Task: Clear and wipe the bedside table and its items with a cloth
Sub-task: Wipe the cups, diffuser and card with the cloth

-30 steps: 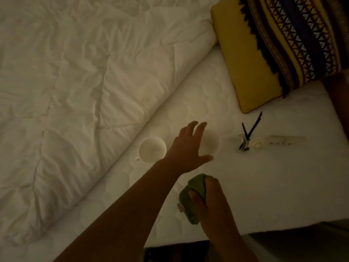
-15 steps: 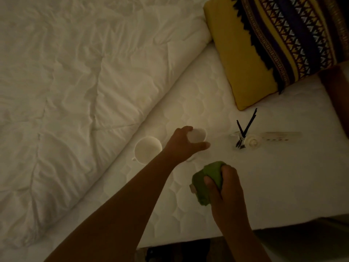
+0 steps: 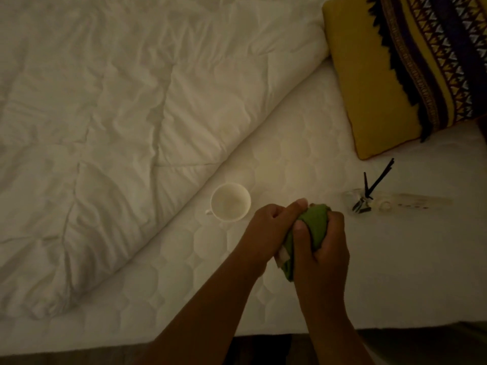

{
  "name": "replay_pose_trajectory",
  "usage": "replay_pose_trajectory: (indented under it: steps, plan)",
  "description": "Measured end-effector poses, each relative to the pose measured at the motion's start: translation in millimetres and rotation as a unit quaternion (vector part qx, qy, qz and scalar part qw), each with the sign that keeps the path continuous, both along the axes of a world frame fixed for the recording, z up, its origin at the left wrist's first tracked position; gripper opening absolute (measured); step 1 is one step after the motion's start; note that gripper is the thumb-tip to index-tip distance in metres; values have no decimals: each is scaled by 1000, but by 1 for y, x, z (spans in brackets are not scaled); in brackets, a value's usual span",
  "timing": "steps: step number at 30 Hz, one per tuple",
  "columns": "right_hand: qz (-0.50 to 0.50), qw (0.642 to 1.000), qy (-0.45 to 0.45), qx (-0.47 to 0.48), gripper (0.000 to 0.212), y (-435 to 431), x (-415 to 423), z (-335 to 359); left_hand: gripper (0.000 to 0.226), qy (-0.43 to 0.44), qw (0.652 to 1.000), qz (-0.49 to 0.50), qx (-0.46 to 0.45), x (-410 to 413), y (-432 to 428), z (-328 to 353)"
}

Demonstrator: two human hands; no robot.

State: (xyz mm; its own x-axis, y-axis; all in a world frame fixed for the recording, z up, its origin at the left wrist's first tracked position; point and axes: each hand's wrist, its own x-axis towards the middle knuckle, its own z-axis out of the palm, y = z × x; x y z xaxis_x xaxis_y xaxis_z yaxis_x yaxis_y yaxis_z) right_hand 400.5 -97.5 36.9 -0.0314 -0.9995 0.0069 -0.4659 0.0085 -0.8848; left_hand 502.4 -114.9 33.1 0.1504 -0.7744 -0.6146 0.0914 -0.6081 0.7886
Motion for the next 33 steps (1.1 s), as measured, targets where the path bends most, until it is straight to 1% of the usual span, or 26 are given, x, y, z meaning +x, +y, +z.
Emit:
replay_pose_trajectory:
  steps: [2,3,6,7,8,9,11,12,14,15,17,18,19,20,22,23,24,25,26,27,28,29,30,31,32,33]
  plan:
    - [5,999,-38,31,15,-3,5,6,70,-27,1000,-1,-11,6,1,4]
    - [4,997,-61,53,17,-5,7,7,71,-35,999,-2,-13,9,1,7]
    - [-1,984,-115,136,25,-15,9,12,63,-46,999,-6,-13,18,3,13]
    - [-5,971,-155,182,23,-20,6,13,62,-47,999,-10,-15,21,5,16]
    - [-10,945,-224,236,19,-25,5,14,60,-46,999,-16,-20,24,7,18]
    - [-20,906,-303,293,17,-27,2,15,57,-43,998,-22,-29,27,10,19]
    - [-49,809,-427,400,22,-30,-5,16,51,-35,997,-38,-50,31,15,22]
    - [-58,756,-470,452,30,-30,-7,16,49,-33,996,-49,-63,34,18,24]
    - [-38,645,-548,532,50,-27,-12,15,49,-20,992,-79,-94,38,22,30]
    - [-28,609,-571,550,51,-27,-13,14,51,-15,989,-100,-110,40,22,33]
    - [-36,600,-559,571,42,-29,-20,12,53,-19,978,-147,-146,42,20,43]
    - [-31,596,-571,564,36,-27,-21,13,54,-25,971,-171,-166,42,17,48]
    - [-14,590,-590,552,41,-23,-24,14,54,-28,963,-193,-184,42,14,54]
    - [5,592,-597,541,48,-19,-23,16,55,-25,957,-213,-197,41,11,59]
    - [42,581,-610,537,47,-10,-20,16,56,-7,948,-246,-201,39,4,67]
    - [31,568,-617,544,51,-7,-19,16,56,-6,945,-262,-197,38,1,68]
    - [-5,547,-633,548,56,-5,-21,11,56,-12,941,-278,-192,38,-1,69]
    - [-42,537,-643,545,61,-5,-22,10,56,-23,937,-292,-188,37,-2,68]
    - [-61,532,-655,533,63,-5,-24,11,56,-33,934,-306,-184,37,-4,66]
    - [-62,539,-660,520,63,-7,-26,11,55,-44,931,-317,-177,38,-4,62]
    - [-59,554,-656,508,65,-9,-27,12,54,-55,931,-322,-163,38,-5,59]
    - [-57,579,-642,499,69,-9,-28,12,52,-65,935,-317,-143,39,-5,55]
    - [-56,615,-613,492,69,-8,-29,13,50,-78,942,-302,-125,39,-5,50]
    - [-65,665,-567,481,58,-8,-30,11,48,-93,949,-279,-113,38,-6,44]
    - [-86,720,-512,461,38,-9,-30,10,47,-103,957,-252,-104,37,-6,40]
    - [-93,779,-451,425,28,-9,-28,13,47,-101,964,-227,-95,35,-7,36]
